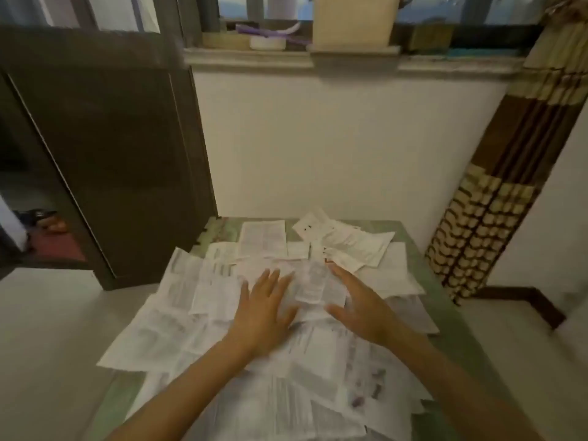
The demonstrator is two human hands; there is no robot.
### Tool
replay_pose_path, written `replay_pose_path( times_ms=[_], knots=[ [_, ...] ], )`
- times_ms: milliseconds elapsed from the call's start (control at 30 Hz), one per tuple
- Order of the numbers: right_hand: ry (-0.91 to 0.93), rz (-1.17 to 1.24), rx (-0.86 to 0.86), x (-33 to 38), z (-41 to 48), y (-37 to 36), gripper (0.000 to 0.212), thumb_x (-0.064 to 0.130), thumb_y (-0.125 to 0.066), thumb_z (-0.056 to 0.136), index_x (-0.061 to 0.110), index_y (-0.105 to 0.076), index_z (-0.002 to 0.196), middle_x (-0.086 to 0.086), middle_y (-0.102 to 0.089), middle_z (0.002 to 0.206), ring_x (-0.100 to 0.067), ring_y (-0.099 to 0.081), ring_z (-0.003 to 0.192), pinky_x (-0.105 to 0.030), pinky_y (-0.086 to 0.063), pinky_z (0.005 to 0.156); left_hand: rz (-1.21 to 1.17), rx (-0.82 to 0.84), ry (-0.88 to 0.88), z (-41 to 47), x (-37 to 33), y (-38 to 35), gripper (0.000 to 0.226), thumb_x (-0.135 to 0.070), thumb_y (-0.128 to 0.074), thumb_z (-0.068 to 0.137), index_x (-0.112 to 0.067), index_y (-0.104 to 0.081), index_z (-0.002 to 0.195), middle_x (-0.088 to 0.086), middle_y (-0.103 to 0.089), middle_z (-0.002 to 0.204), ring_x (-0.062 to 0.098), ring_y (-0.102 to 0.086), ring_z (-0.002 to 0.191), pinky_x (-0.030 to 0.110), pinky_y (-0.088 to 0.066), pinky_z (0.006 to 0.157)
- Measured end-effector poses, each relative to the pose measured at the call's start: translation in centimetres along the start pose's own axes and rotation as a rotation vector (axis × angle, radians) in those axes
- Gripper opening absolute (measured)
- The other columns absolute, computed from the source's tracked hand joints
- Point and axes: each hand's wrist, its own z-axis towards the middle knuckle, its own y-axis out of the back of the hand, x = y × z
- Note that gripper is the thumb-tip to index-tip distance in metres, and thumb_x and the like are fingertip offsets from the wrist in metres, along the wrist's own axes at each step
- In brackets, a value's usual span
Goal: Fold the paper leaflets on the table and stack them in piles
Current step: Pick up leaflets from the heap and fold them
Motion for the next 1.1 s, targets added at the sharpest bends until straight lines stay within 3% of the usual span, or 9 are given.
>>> replay_pose_path(
  times_ms=[133, 267, 433, 533, 633, 733, 867, 1000, 1100],
  knots=[
    [0.000, -0.029, -0.078, -2.4, -0.5, -4.4, 0.058, 0.027, -0.054, 0.094, 0.021, -0.028, 0.146, 0.004, -0.029, 0.150, -0.013, -0.024, 0.140, -0.018, -0.016, 0.109, -0.010, -0.026, 0.015, -2.5, 1.6, -4.8, 0.094, -0.078, 0.009, 0.074, -0.027, -0.008, 0.150, -0.003, 0.005, 0.159, 0.013, 0.009, 0.145, 0.042, 0.012, 0.113],
    [0.125, -0.226, -0.093, -2.2, -1.2, -5.3, 0.044, 0.039, -0.046, 0.092, 0.016, -0.055, 0.128, -0.011, -0.025, 0.153, -0.025, -0.021, 0.143, -0.038, -0.013, 0.118, 0.058, -0.023, -0.013, -4.8, 2.0, -4.8, 0.118, -0.076, 0.037, 0.054, -0.026, -0.009, 0.150, -0.002, 0.003, 0.159, 0.015, 0.008, 0.145, 0.038, 0.015, 0.112],
    [0.008, -0.476, 0.053, -1.1, -1.2, -5.5, 0.068, 0.057, -0.020, 0.094, 0.015, -0.027, 0.147, -0.005, -0.010, 0.158, -0.018, -0.006, 0.145, -0.034, 0.001, 0.117, 0.058, 0.026, 0.025, -6.7, 0.3, -3.0, 0.064, -0.057, -0.014, 0.095, -0.025, -0.010, 0.151, -0.001, 0.002, 0.159, 0.014, 0.010, 0.145, 0.039, 0.010, 0.116],
    [-0.015, -0.527, 0.029, -0.1, -1.5, -4.9, 0.060, 0.044, -0.026, 0.100, 0.009, -0.019, 0.149, -0.004, -0.011, 0.158, -0.017, -0.006, 0.145, -0.033, 0.002, 0.116, -0.039, -0.031, 0.018, -8.3, -0.5, -2.0, 0.078, -0.066, -0.007, 0.083, -0.026, -0.016, 0.149, -0.003, -0.005, 0.158, 0.011, 0.001, 0.145, 0.026, 0.006, 0.113],
    [0.103, -0.573, -0.108, 1.7, -3.4, -4.2, 0.059, 0.043, -0.028, 0.100, 0.011, -0.015, 0.149, -0.003, -0.010, 0.158, -0.016, -0.005, 0.145, -0.029, 0.005, 0.115, -0.393, -0.179, 0.092, -9.6, -1.5, -1.4, 0.055, -0.049, -0.035, 0.096, -0.024, -0.030, 0.144, -0.002, -0.025, 0.154, 0.010, -0.022, 0.140, 0.011, -0.011, 0.102],
    [0.218, -0.506, -0.169, 3.6, -6.8, -4.1, 0.069, 0.053, -0.017, 0.094, 0.012, -0.016, 0.149, 0.000, -0.008, 0.158, -0.015, -0.004, 0.145, -0.018, 0.015, 0.109, -0.733, -0.290, 0.140, -10.4, -3.1, -1.0, 0.054, -0.039, -0.049, 0.093, -0.027, -0.030, 0.143, -0.010, -0.033, 0.148, 0.003, -0.032, 0.131, 0.012, -0.020, 0.100],
    [0.425, -0.507, -0.310, 5.7, -12.3, -3.5, 0.054, 0.040, -0.028, 0.095, 0.006, -0.048, 0.131, -0.007, -0.047, 0.141, -0.019, -0.032, 0.133, -0.023, -0.005, 0.114, -0.766, -0.457, 0.009, -11.8, -5.1, -0.1, 0.062, -0.035, -0.062, 0.087, -0.041, -0.022, 0.135, -0.026, -0.027, 0.138, -0.011, -0.029, 0.124, 0.008, -0.019, 0.100],
    [0.609, -0.666, -0.309, 6.2, -16.4, -4.4, 0.046, 0.030, -0.037, 0.088, 0.007, -0.055, 0.124, -0.008, -0.053, 0.136, -0.021, -0.039, 0.127, -0.033, -0.020, 0.110, -1.723, -0.026, 0.250, -14.0, -6.5, 1.8, 0.049, -0.054, -0.043, 0.085, -0.018, -0.054, 0.115, 0.008, -0.061, 0.123, 0.023, -0.061, 0.105, 0.037, -0.045, 0.094],
    [0.677, -0.765, -0.216, 5.9, -18.0, -5.3, 0.047, 0.024, -0.041, 0.083, 0.008, -0.059, 0.124, -0.007, -0.050, 0.139, -0.022, -0.044, 0.129, -0.037, -0.025, 0.109, -2.055, 0.106, 0.380, -15.5, -6.3, 2.0, 0.033, -0.034, -0.044, 0.095, -0.006, -0.061, 0.103, 0.019, -0.071, 0.094, 0.031, -0.070, 0.079, 0.042, -0.057, 0.070]
  ],
)
